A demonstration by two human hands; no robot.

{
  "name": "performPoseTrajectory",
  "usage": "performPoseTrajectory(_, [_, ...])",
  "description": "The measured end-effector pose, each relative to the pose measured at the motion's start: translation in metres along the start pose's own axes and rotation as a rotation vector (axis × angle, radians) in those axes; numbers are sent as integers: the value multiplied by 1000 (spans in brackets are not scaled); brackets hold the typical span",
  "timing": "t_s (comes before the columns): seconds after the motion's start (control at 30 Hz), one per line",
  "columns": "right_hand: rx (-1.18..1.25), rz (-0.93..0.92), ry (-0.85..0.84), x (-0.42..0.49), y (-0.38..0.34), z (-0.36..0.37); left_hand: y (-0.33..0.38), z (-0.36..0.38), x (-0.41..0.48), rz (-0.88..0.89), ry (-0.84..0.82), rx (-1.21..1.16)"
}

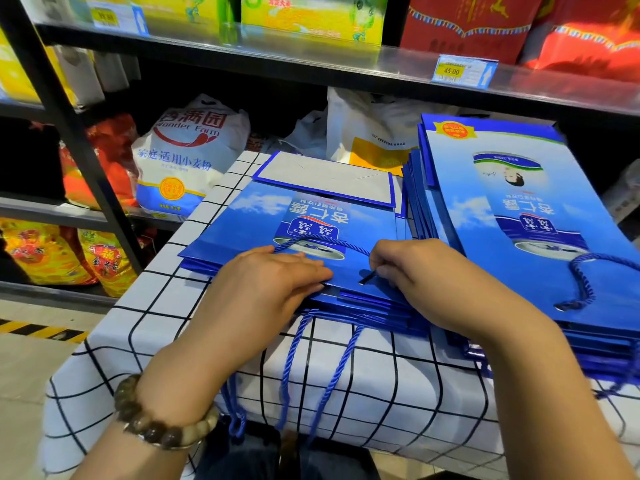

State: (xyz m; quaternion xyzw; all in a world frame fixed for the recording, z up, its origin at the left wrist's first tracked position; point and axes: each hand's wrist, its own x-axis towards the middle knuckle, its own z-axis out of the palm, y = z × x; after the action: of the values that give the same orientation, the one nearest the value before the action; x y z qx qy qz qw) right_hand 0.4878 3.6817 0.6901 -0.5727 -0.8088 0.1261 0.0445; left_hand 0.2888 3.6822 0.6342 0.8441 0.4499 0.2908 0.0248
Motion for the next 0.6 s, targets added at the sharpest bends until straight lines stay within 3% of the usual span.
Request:
performPoseTrajectory(0.3, [-98, -24, 33, 10, -6, 0, 4, -2, 4, 11, 171, 63])
performPoseTrajectory(0.6, [19, -38, 33, 2, -3, -2, 6, -3, 0, 17, 215, 74])
